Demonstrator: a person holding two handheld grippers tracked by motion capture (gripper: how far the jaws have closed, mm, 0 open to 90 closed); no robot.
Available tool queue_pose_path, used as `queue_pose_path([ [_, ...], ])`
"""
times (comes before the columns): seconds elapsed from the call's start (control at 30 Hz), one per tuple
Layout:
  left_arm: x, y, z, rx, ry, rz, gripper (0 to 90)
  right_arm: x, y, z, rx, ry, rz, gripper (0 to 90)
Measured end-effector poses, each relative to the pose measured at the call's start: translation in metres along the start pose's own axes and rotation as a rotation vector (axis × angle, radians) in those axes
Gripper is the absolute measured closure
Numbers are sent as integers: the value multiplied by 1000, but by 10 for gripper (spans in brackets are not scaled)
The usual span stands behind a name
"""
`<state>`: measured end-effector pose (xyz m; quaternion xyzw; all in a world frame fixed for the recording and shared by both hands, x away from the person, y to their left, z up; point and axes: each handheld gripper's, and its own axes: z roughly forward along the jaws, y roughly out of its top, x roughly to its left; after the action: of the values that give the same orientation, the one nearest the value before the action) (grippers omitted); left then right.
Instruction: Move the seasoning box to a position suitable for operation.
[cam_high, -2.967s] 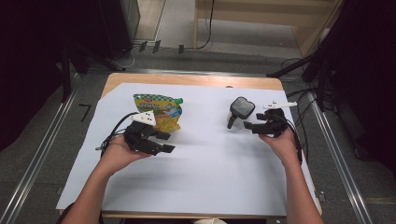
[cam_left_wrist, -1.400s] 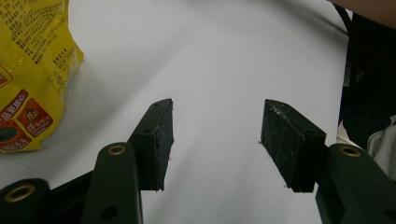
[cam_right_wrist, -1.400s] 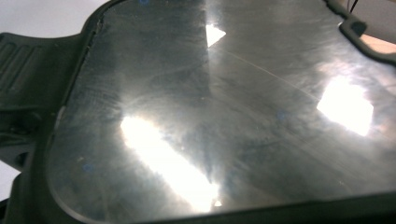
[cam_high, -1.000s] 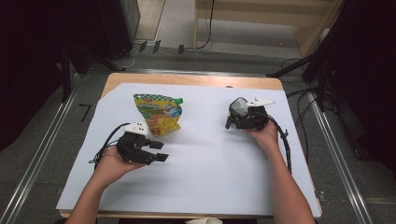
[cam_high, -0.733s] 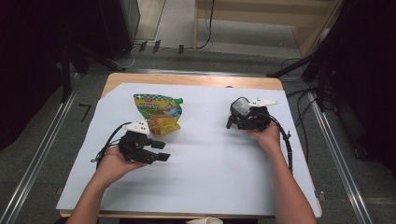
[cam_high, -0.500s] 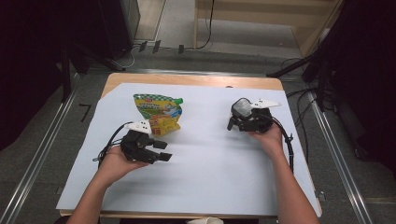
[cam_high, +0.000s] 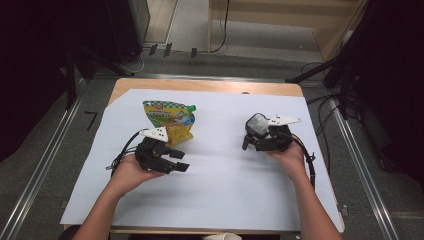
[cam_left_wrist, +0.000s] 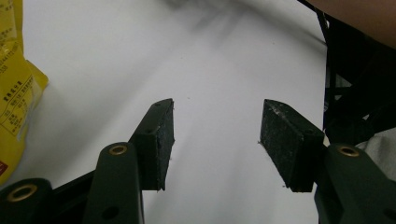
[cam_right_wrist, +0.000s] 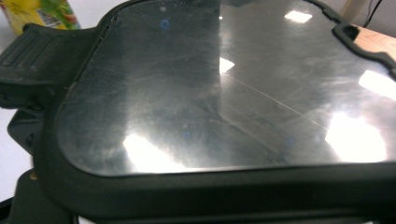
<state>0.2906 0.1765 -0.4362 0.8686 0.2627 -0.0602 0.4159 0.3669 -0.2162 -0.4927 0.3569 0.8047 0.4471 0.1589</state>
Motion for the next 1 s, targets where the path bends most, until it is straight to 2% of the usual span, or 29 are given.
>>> queue_pose_path([
  [0.2, 1, 5, 5, 14, -6, 10, 455, 12, 0, -5, -11, 22, -10, 157],
  [0.47, 3, 9, 9, 16, -11, 10, 459, 35, -1, -9, 4, 56, -42, 158],
  [0.6, 3, 11, 11, 14, -13, 17, 466, 49, -4, -12, 4, 76, -47, 158],
  [0.7, 3, 13, 13, 12, -15, 21, 468, 54, -5, -12, 7, 83, -46, 158],
  [0.8, 3, 14, 14, 14, -15, 27, 470, 61, -6, -11, 13, 93, -74, 158],
  [1.0, 3, 14, 14, 7, -19, 25, 473, 73, -7, -2, 27, 135, -83, 158],
])
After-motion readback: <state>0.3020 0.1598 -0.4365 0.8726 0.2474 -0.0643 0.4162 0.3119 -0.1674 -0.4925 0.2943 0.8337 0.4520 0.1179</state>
